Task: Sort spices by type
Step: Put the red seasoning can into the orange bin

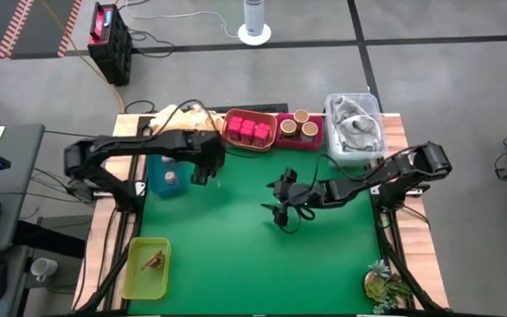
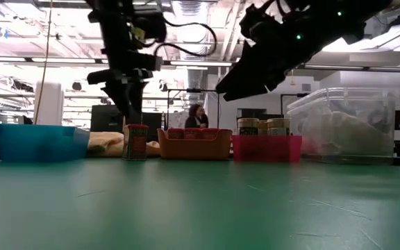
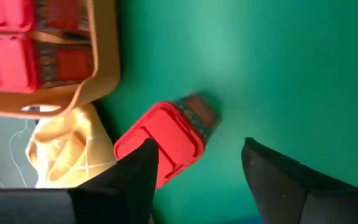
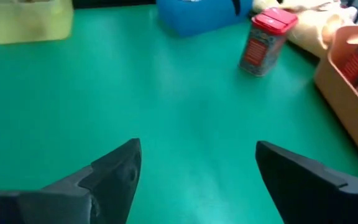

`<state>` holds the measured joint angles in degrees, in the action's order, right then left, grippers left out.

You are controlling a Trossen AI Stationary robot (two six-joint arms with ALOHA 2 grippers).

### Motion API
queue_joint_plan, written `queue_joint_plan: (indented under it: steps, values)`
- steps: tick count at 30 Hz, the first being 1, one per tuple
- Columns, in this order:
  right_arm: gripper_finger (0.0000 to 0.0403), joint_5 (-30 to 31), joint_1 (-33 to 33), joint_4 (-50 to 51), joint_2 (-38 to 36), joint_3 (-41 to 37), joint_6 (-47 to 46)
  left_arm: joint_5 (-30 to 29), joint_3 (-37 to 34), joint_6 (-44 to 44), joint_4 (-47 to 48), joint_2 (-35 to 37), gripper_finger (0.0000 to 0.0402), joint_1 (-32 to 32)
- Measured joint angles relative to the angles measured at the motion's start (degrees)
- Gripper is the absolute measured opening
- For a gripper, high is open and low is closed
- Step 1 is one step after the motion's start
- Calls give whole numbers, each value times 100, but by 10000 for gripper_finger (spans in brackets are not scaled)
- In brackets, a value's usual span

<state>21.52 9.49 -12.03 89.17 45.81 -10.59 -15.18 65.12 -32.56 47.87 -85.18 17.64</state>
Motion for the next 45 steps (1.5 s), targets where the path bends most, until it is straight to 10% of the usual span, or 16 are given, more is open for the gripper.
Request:
queue_joint_plan:
  steps: [17,45]
  values:
    - [336,12,425,-191,9,-114,-21,-760,1188,-2236,1235,-1159,236,103]
    - [336,11,475,-228,13,-114,-144,465,1144,-3735,1096,-1159,304,749]
